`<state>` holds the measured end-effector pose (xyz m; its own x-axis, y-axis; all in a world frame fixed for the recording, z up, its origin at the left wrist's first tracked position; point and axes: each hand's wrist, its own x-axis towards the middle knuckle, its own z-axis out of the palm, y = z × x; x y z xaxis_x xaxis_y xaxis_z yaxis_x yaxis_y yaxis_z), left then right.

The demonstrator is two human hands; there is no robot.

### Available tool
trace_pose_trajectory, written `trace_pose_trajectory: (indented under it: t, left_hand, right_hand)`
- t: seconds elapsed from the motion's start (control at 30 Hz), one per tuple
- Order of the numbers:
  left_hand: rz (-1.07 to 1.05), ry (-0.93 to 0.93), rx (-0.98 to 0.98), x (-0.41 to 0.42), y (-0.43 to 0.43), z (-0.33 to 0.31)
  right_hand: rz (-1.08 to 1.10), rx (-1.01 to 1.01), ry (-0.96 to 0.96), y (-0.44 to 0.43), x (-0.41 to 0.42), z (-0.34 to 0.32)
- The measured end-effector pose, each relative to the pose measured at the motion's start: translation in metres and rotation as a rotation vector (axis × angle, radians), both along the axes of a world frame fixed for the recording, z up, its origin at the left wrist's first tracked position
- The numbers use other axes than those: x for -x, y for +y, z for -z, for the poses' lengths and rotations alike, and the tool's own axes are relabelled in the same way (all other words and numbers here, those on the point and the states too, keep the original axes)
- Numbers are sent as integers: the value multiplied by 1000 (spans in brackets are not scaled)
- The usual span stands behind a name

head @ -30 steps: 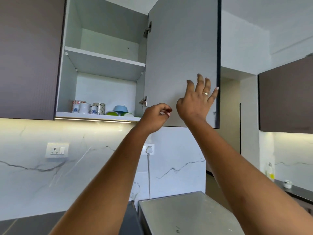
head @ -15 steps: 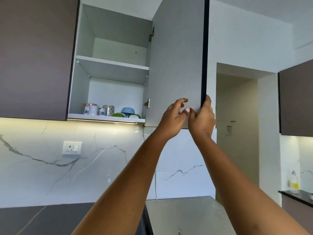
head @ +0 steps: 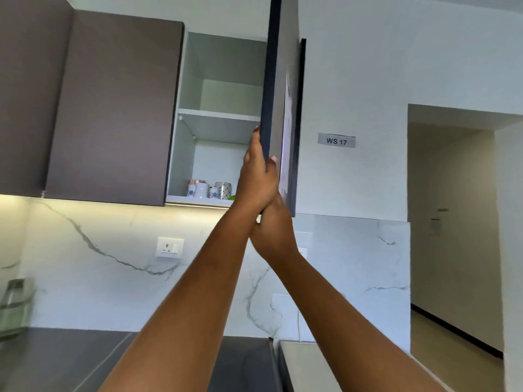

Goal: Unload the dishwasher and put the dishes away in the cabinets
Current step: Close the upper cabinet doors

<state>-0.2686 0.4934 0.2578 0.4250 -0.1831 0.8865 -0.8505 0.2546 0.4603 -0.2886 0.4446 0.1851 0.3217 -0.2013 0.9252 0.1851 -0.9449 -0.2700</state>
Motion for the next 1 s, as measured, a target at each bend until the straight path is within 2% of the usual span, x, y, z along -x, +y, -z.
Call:
trace_pose_trajectory:
  t: [0.13,0.23,0.37,0.47,0.57,0.83,1.0]
  left_hand:
    - [-317,5,30,-41,19,12]
    - [-490,-27,18,-83,34,22]
    - [-525,-10,11,-148,48,25]
    - [-521,-4,4,-194,53,25]
    - [-503,-6,0,-235,52,25]
    - [-434,-74,18,-346,29,26]
    - [-579,-237,-17,-397,7,34]
  right_hand:
    - [-13,82,118,8,-40,7]
    - [84,248,252,5,-66,9]
    - [287,453,404,-6,-107,3]
    - [389,432,446,-23,-142,-2]
    - [468,393,432,-40,-180,-2]
    - [627,368,202,-63,-289,16]
    - [714,406,149,-85,-327,26]
